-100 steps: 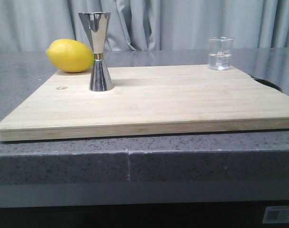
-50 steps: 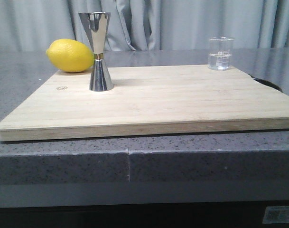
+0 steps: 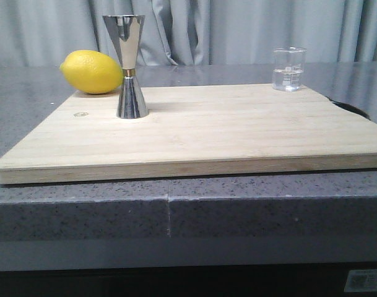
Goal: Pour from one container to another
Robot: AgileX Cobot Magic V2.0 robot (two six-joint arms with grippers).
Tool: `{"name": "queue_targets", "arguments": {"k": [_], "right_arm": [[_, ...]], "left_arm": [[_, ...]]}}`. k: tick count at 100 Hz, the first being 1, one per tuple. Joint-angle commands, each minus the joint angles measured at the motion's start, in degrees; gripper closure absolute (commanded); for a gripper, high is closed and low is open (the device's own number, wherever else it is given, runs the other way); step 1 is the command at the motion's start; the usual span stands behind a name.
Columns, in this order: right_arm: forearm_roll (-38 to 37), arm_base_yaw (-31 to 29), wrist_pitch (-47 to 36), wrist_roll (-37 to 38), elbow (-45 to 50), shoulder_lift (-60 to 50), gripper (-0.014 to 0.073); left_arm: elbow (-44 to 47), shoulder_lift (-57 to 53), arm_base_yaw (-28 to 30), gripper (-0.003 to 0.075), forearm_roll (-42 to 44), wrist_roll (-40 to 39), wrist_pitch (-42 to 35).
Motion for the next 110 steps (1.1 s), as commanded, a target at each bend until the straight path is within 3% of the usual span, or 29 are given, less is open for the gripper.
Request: {"name": "queue_targets", "arguments": {"k": [1,41,77,97,110], "right_arm": [[0.4,0.1,-1.4,-0.1,-5.5,-0.2,0.0652],[0.4,0.1,7.4,-0.2,-24.9,18.6,0.0652],[-8.4,0.1,10.8,-0.6,-40.6,40.9,0.0652],[-8.4,0.1,17.2,-0.6,-49.9,50.9,0.0652],[-8.4,0.1,18.0,-0.6,-52.8,54.4,0.0638]], "left_arm": [[-5.3,-0.9,-0.6,0.0739,-1.1,-0.6,-0.5],[-28.6,15.7,-0.6,0.0739,-1.1,1.6,16.5],[-46.1,36.6,-0.6,0.0739,-1.1,13.1,18.3],[-56.9,48.2,-0.6,0.0739,-2.8,13.5,29.0],[-60.0,52.9,-0.6,0.0737,-5.0,13.5,31.3]]}}
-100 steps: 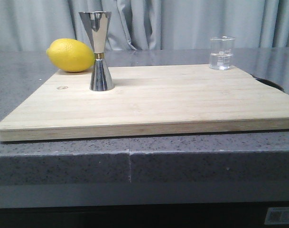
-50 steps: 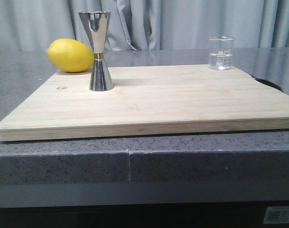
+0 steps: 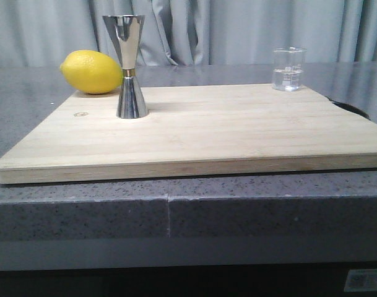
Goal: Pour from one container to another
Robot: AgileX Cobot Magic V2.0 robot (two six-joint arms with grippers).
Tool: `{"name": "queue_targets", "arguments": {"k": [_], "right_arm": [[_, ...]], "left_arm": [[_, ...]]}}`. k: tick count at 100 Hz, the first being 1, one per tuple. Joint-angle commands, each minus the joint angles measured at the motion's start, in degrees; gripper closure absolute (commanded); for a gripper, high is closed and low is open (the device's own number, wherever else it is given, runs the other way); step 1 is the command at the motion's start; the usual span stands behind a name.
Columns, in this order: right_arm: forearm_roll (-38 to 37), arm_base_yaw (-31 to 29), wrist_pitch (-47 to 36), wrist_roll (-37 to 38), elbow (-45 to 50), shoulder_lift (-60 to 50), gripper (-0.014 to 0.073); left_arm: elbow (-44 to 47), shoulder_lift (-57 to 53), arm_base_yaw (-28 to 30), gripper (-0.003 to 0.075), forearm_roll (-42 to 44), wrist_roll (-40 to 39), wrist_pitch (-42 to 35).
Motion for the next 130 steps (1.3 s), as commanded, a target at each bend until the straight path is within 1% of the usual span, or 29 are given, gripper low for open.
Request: {"name": "queue_targets", "arguments": {"k": [1,6,13,18,24,25,26,28,31,32,34,38,39,41,42,45,47,48,50,52,56,63,74,88,98,110,117,126,130], "right_arm": [[-0.6,-0.1,-2.9,-0.5,-3.6,1.5,0.0634],[-0.6,-0.1,-3.3,-0.5,-4.1,2.1,0.0616],[-0.6,-0.1,-4.8,-0.5,-4.1,2.2,0.0567],[-0.6,-0.1,-5.9,-0.5,-4.1,2.2,0.0514],[-0.6,-0.1,-7.2,-0.5,-4.1,2.2,0.0421],[-0.6,-0.1,-7.5,-0.5,-4.1,2.2,0.0409],[-0.6,-0.1,-7.8,-0.5,-4.1,2.2,0.0369],[-0.6,-0.1,-8.2,-0.5,-4.1,2.2,0.0341],[-0.6,-0.1,-8.9,-0.5,-4.1,2.2,0.0266],[-0.6,-0.1,-9.0,-0.5,-4.1,2.2,0.0266],[-0.6,-0.1,-9.5,-0.5,-4.1,2.2,0.0219],[-0.6,-0.1,-10.6,-0.5,-4.1,2.2,0.0113],[-0.6,-0.1,-10.8,-0.5,-4.1,2.2,0.0099],[-0.6,-0.1,-11.2,-0.5,-4.1,2.2,0.006],[-0.6,-0.1,-11.4,-0.5,-4.1,2.2,0.0035],[-0.6,-0.1,-11.9,-0.5,-4.1,2.2,-0.0008],[-0.7,-0.1,-12.2,-0.5,-4.1,2.2,-0.0036],[-0.7,-0.1,-12.2,-0.5,-4.1,2.2,-0.0043],[-0.7,-0.1,-12.5,-0.5,-4.1,2.2,-0.0063],[-0.7,-0.1,-12.6,-0.5,-4.1,2.2,-0.0076],[-0.8,-0.1,-12.7,-0.5,-4.1,2.2,-0.0076],[-0.8,-0.1,-12.7,-0.5,-4.1,2.2,-0.0074],[-1.0,-0.1,-13.1,-0.5,-4.1,2.2,-0.0074],[-1.3,0.4,-13.0,-0.5,-4.1,2.2,-0.0074],[-1.4,1.1,-12.2,-0.5,-4.1,2.2,-0.0074],[-1.4,1.2,-11.8,-0.5,-4.1,2.2,-0.0074],[-1.4,1.2,-11.4,-0.5,-4.1,2.2,-0.0074],[-1.4,1.2,-11.0,-0.5,-4.1,2.2,-0.0074],[-1.4,1.2,-10.9,-0.5,-4.1,2.2,-0.0074]], "left_arm": [[-3.6,2.6,-0.5,0.0737,-2.4,0.2,-1.7],[-3.9,3.8,-0.5,0.0736,-3.8,0.2,-2.0],[-4.0,5.0,-0.5,0.0723,-5.3,0.7,-3.2],[-4.0,5.5,-0.5,0.069,-6.4,2.2,-4.3],[-4.0,5.8,-0.5,0.0636,-8.0,3.6,-5.9],[-4.0,5.9,-0.5,0.0618,-8.2,3.8,-6.1],[-4.0,5.9,-0.5,0.061,-8.5,3.9,-6.6],[-4.0,5.9,-0.5,0.058,-8.9,4.4,-7.3],[-4.0,5.9,-0.5,0.0538,-9.7,4.7,-8.1],[-4.0,5.9,-0.5,0.0514,-9.9,4.7,-8.2],[-4.0,5.9,-0.5,0.0489,-10.0,4.7,-8.7],[-4.0,5.9,-0.5,0.041,-10.0,4.7,-9.7],[-4.0,5.9,-0.5,0.0382,-10.0,4.7,-9.8],[-4.0,5.9,-0.5,0.0353,-10.0,4.7,-10.2],[-4.0,5.9,-0.5,0.0311,-10.0,4.7,-10.5],[-4.0,6.0,-0.5,0.0269,-10.0,4.7,-11.1],[-4.0,6.0,-0.5,0.0227,-10.0,4.7,-11.5],[-4.0,6.0,-0.5,0.0213,-10.0,4.7,-11.7],[-4.0,6.0,-0.5,0.0161,-10.0,4.7,-12.3],[-4.0,6.1,-0.5,0.0137,-10.0,4.7,-12.5],[-4.0,6.1,-0.5,0.0068,-10.0,4.7,-13.0],[-4.0,6.3,-0.5,0.0024,-9.9,4.7,-14.4],[-4.0,6.5,-0.5,0.0027,-9.9,4.7,-16.8],[-4.0,7.2,-0.5,0.0027,-13.1,5.1,-18.3],[-3.7,8.6,-0.5,0.0027,-13.8,12.4,-17.5],[-2.3,9.9,-0.5,0.0029,-13.7,17.3,-14.4],[-0.8,10.6,-0.5,0.0029,-14.2,20.0,-14.0],[1.5,11.0,-0.5,0.0029,-18.6,25.0,-15.3],[2.8,11.3,-0.5,0.0029,-22.5,28.3,-16.0]]}}
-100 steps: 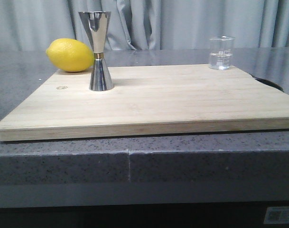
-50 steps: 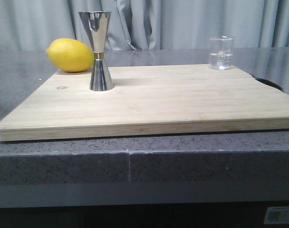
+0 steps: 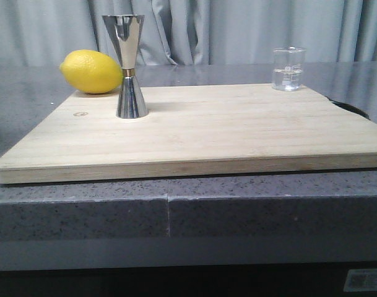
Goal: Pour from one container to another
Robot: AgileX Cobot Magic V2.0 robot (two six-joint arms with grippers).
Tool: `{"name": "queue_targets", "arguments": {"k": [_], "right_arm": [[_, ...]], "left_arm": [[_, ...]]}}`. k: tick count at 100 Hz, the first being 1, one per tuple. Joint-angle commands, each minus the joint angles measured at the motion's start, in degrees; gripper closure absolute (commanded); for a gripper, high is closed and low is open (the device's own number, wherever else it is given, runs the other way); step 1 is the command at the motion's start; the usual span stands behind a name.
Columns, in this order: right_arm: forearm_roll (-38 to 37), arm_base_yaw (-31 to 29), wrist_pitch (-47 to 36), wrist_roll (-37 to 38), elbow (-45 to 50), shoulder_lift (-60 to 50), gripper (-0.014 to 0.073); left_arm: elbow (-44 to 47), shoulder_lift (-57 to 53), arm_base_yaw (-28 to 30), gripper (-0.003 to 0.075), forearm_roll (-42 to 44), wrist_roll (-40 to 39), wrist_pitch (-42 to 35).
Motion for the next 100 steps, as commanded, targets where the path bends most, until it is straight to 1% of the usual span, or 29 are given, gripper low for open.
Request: {"name": "queue_targets", "arguments": {"k": [1,9,23,26,30,33,38,41,45,48,58,73,80,100], "right_arm": [[-0.7,-0.1,-3.4,-0.5,-2.2,-0.5,-0.0074],[-0.8,-0.1,-2.3,-0.5,-2.2,-0.5,-0.0074],[-2.4,-0.1,-1.9,-0.5,-2.2,0.6,-0.0074],[-2.5,-0.1,-1.5,-0.5,-2.2,0.8,-0.0074],[-2.5,-0.1,-1.1,-0.5,-2.2,1.3,-0.0074],[-2.5,-0.1,-0.7,-0.5,-2.2,1.7,-0.0074],[-2.5,-0.1,-0.5,-0.5,-2.2,2.5,-0.0074],[-2.5,-0.1,-0.5,-0.5,-2.2,2.8,-0.0074],[-2.5,-0.1,-0.5,-0.5,-2.2,3.5,-0.0074],[-2.5,-0.1,-0.5,-0.5,-2.2,3.8,-0.0074],[-2.5,-0.1,-0.5,-0.5,-2.2,4.5,-0.0074],[-2.5,-0.1,-0.5,-0.5,-2.2,4.7,-0.0074],[-2.5,-0.1,-0.6,-0.5,-2.2,4.7,-0.0074],[-3.5,-0.1,-0.6,-0.5,-2.2,4.7,-0.0074]], "left_arm": [[0.8,-0.2,-0.5,0.0029,-7.2,7.4,-5.0],[2.8,0.2,-0.5,0.0029,-18.0,17.4,-5.7],[6.7,0.4,-0.5,0.0029,-37.8,40.6,-5.0],[7.4,0.8,-0.5,0.0029,-41.9,47.1,-3.7],[8.3,1.1,-0.5,0.0029,-48.2,53.8,-2.0],[8.9,1.6,-0.5,0.0029,-52.0,60.4,0.4],[9.9,2.4,-0.5,0.0029,-58.5,68.8,4.0],[10.5,3.0,-0.5,0.0029,-62.5,72.6,5.7],[10.9,4.0,-0.5,0.0029,-65.6,76.8,7.8],[11.1,4.9,-0.5,0.0029,-67.9,78.6,8.6],[11.1,8.2,-0.5,0.0029,-70.2,82.2,12.1],[11.1,15.3,-0.5,0.0029,-74.1,87.6,22.2],[11.1,18.6,-0.5,0.0029,-77.2,90.6,25.4],[11.1,25.6,-0.5,0.0029,-82.3,98.2,34.5]]}}
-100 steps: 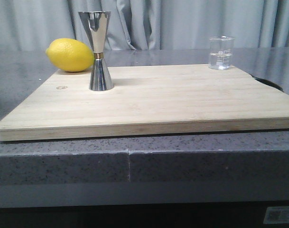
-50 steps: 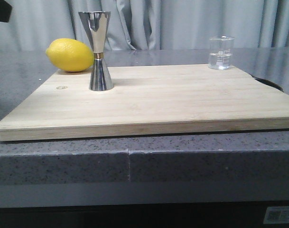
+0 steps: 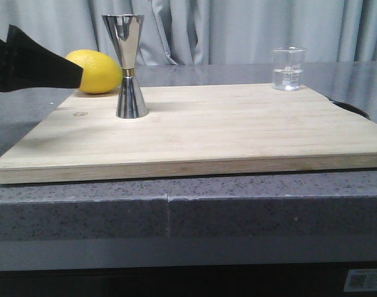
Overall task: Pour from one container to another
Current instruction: 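Move the left gripper toward the steel jigger and close around its waist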
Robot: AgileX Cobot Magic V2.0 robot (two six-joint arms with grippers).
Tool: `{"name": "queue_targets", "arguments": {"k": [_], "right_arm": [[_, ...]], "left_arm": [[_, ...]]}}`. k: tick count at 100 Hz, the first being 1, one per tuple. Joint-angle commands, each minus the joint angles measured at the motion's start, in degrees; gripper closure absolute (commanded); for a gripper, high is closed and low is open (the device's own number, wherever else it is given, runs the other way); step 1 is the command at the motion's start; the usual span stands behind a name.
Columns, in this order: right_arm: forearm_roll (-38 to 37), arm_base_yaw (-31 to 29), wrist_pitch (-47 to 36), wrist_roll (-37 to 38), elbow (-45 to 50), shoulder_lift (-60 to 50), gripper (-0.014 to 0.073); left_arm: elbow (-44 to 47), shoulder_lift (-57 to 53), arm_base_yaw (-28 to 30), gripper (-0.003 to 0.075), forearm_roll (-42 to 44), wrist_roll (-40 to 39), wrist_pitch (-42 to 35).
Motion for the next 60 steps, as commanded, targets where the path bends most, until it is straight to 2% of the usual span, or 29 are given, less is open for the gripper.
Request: {"name": "queue_targets", "arguments": {"k": [1,21,45,60], "right_arm": [[-1.2,-0.1,-3.8,-0.5,-2.1,-0.7,-0.0074],[-1.7,-0.1,-4.1,-0.5,-2.1,-0.6,-0.0074],[-1.7,-0.1,-5.0,-0.5,-2.1,-0.3,-0.0074],[-1.7,-0.1,-5.3,-0.5,-2.1,-0.3,-0.0074]], "left_arm": [[-1.3,0.9,-0.4,0.0029,-6.0,3.3,7.8],[-1.3,3.6,-0.4,0.0029,-7.4,4.9,13.9],[-2.7,3.8,-0.8,0.0029,-7.9,6.4,13.6],[-6.8,5.5,-3.3,0.0029,-7.5,6.4,13.4]]}}
